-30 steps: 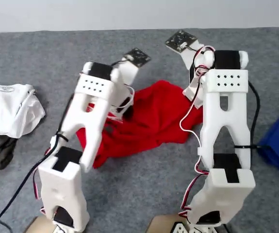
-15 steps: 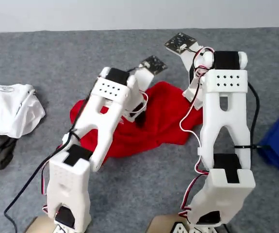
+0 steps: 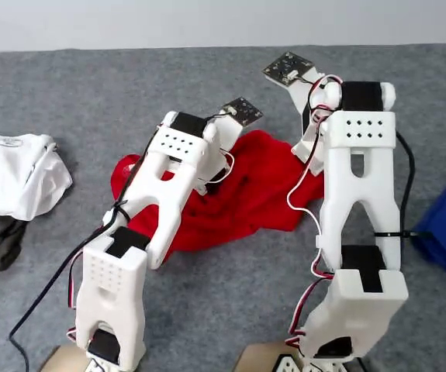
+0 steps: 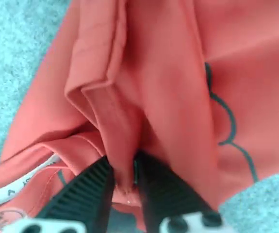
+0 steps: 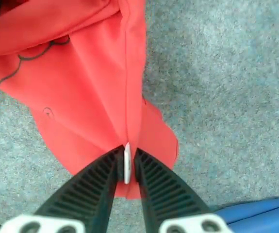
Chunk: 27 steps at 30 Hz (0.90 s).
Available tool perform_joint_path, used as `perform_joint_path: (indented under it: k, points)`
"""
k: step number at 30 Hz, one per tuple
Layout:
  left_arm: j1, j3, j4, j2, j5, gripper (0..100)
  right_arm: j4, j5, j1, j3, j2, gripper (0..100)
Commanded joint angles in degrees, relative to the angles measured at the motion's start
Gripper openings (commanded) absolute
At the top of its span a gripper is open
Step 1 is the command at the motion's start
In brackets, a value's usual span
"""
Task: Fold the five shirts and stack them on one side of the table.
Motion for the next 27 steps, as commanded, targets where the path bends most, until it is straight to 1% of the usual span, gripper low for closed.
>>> perform_joint_path:
  k: [1, 4, 8, 11, 13, 16, 22, 25, 27]
  points:
    - [0.0, -4.3, 0.8, -0.9, 0.3, 1, 2.4, 0.5, 0.4, -0.4, -4.2, 1.0]
    - [-0.3, -10.1, 4.4, -0.9, 0.3, 1, 2.4, 0.5, 0.5, -0.4, -4.4, 1.0]
    - [-1.1, -23.3, 12.4, -0.9, 0.4, 1, 2.4, 0.6, 0.7, -0.7, -4.8, 1.0]
    - [-3.3, -31.8, 13.3, -1.5, 2.5, 1, 2.4, 0.7, 0.7, -0.7, -6.9, 1.0]
    - [-5.6, -34.9, 13.3, -3.8, 4.5, 1, 2.3, 0.8, 0.8, -0.7, -8.4, 1.0]
    - [-8.4, -37.3, 13.3, -7.6, 6.1, 1, 2.3, 0.8, 1.7, -0.7, -10.6, 1.0]
    - [-13.0, -37.4, 13.2, -16.9, 9.1, 1, 0.1, 0.9, 5.1, -0.7, -15.2, 1.0]
    - [-14.6, -37.8, 13.1, -22.0, 9.2, 1, -0.8, 1.1, 5.8, -0.8, -18.9, 1.0]
    - [-15.2, -37.8, 13.1, -25.8, 9.1, 1, -1.8, 2.9, 5.8, -0.8, -21.8, 1.0]
